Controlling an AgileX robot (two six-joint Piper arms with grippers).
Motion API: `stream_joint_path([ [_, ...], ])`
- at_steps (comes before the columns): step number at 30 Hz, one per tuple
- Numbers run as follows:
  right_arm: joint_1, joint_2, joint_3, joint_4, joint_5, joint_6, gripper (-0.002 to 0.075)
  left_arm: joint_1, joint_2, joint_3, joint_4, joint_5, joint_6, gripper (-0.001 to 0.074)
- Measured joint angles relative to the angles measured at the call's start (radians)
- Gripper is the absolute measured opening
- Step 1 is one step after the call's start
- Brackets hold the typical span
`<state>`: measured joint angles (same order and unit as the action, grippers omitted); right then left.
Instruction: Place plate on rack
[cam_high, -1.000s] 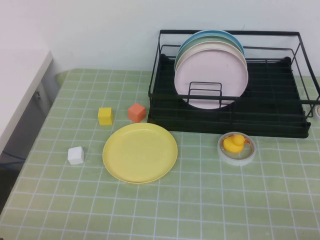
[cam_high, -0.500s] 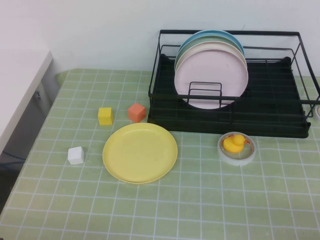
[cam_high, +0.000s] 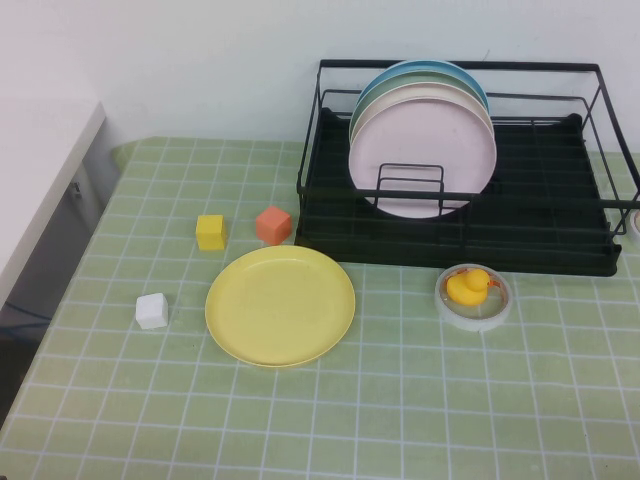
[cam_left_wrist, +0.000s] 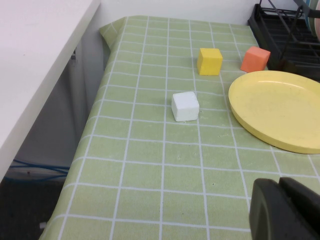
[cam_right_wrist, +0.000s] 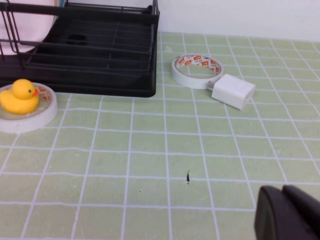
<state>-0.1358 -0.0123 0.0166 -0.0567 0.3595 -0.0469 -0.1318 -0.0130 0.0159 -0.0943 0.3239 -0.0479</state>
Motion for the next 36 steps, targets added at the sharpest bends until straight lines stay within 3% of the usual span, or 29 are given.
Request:
stream_joint_path([
  [28, 0.000, 0.000, 0.000, -0.016, -0.002, -0.004, -0.0002, 0.000, 0.000, 0.000, 0.007, -0.002, -0.002, -0.0002],
  [32, 0.000, 0.000, 0.007, -0.024, -0.053, -0.004, -0.0002, 0.000, 0.000, 0.004, 0.014, -0.065, -0.002, -0.0002],
  [36, 0.000, 0.000, 0.011, -0.026, -0.209, -0.004, -0.0002, 0.000, 0.000, 0.004, 0.014, -0.254, -0.002, -0.0002],
])
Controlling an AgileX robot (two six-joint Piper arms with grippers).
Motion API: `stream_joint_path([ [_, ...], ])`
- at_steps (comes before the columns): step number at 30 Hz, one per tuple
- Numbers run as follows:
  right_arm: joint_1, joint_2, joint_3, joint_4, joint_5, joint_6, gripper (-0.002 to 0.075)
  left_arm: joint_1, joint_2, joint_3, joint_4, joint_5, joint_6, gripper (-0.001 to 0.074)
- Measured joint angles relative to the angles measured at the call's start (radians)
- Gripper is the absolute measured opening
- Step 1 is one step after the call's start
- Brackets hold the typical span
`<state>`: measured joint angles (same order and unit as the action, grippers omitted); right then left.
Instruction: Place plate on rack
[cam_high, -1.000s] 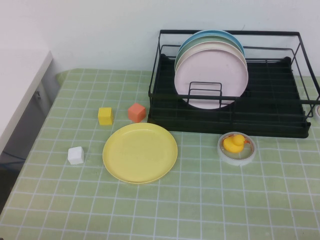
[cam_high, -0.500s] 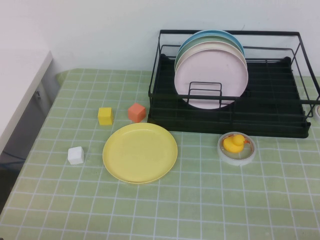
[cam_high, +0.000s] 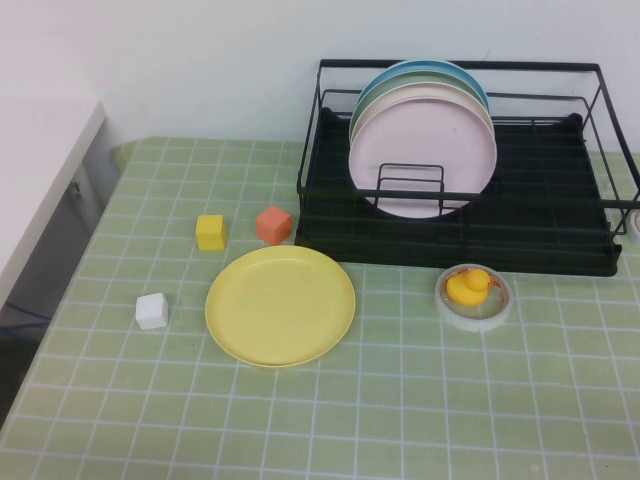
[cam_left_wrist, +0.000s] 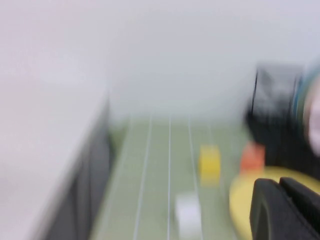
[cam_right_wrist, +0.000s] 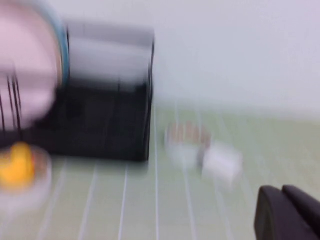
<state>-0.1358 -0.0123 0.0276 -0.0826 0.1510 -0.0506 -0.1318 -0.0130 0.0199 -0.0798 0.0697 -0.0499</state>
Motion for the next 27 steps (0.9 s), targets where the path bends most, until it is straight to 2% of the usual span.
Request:
stream_joint_path([
  [6, 0.000, 0.000, 0.000, 0.000, -0.356, 0.000, -0.0002, 0.000, 0.000, 0.000, 0.000, -0.288, 0.000, -0.0002],
  [11, 0.000, 0.000, 0.000, 0.000, -0.577, 0.000, -0.0002, 0.000, -0.002, 0.000, 0.000, -0.406, 0.000, -0.0002],
  [20, 0.000, 0.000, 0.000, 0.005, -0.770, 0.051, -0.0002, 0.000, -0.002, 0.000, -0.015, -0.475, -0.018, -0.0002],
  [27, 0.000, 0.000, -0.003, 0.012, -0.746, 0.045, -0.0002, 0.000, -0.002, 0.000, -0.015, -0.479, -0.051, -0.0002],
])
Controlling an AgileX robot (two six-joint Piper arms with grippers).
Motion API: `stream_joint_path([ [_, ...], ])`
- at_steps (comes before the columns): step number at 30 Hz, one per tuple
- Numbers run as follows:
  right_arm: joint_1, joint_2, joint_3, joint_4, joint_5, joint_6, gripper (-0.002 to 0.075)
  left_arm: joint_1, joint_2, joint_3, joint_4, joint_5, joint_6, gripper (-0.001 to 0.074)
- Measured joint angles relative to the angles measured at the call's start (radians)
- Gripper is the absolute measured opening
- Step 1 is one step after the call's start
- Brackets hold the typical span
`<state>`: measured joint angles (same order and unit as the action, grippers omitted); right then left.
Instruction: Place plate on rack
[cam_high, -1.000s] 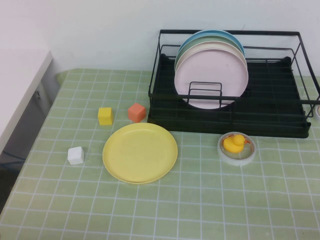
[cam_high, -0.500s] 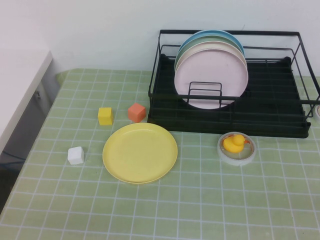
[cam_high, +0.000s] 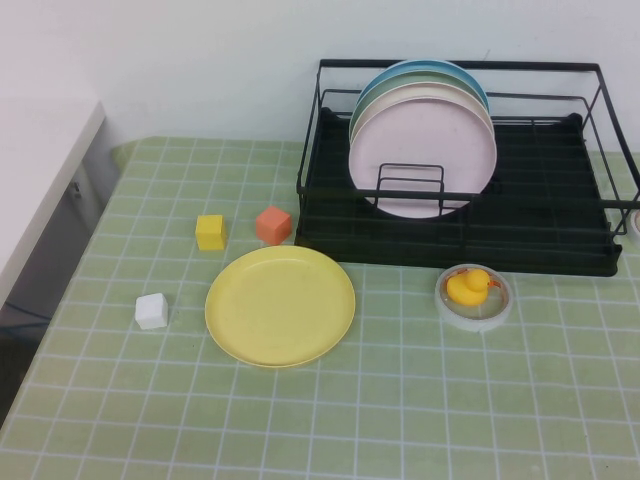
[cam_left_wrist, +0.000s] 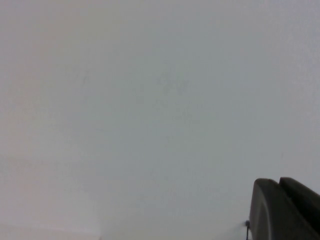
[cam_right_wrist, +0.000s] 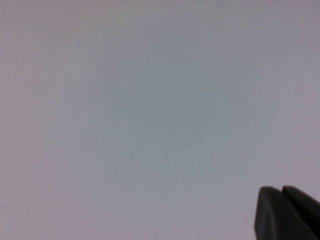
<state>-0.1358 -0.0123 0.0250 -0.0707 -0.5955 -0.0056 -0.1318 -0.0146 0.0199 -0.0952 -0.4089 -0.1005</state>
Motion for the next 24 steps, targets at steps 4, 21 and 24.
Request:
stream_joint_path([
  [4, 0.000, 0.000, -0.099, 0.000, 0.269, -0.054, -0.0002, 0.000, 0.009, -0.096, 0.000, 0.175, 0.136, -0.0002],
  [21, 0.000, 0.512, -0.485, 0.174, 1.156, -0.192, -0.0001, 0.000, 0.680, -0.500, -0.197, 0.450, 0.217, -0.0002],
  [24, 0.000, 0.627, -0.485, 0.265, 1.234, -0.297, -0.0001, 0.000, 0.810, -0.534, -0.244, 0.547, 0.212, -0.0002],
])
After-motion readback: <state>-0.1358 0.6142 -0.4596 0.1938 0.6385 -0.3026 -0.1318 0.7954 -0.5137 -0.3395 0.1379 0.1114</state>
